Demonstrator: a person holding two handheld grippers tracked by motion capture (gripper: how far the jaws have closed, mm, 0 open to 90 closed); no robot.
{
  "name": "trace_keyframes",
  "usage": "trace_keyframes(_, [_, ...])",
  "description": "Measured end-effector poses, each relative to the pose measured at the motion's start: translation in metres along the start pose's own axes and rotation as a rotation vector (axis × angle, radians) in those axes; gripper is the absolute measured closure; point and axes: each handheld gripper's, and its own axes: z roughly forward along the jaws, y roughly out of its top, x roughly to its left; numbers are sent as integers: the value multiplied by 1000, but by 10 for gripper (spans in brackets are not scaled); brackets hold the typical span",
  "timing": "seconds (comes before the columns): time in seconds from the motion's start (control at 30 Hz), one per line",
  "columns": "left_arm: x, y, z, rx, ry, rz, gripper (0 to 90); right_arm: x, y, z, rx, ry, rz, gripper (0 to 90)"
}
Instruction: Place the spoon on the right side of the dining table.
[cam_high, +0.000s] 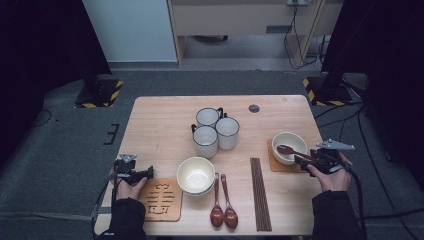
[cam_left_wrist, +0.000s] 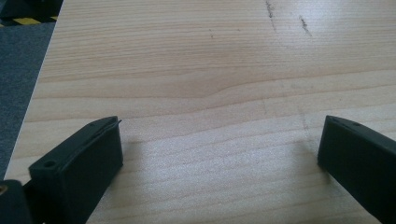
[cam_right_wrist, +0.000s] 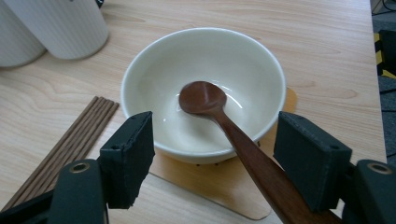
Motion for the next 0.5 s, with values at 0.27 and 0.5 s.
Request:
trace_keyframes(0.27, [0, 0, 0, 0, 0, 0, 0, 6, -4, -3, 1, 28, -4, 294])
trace_keyframes(0.5, [0, 0, 0, 0, 0, 0, 0, 13, -6, -5, 7, 47, -5, 300])
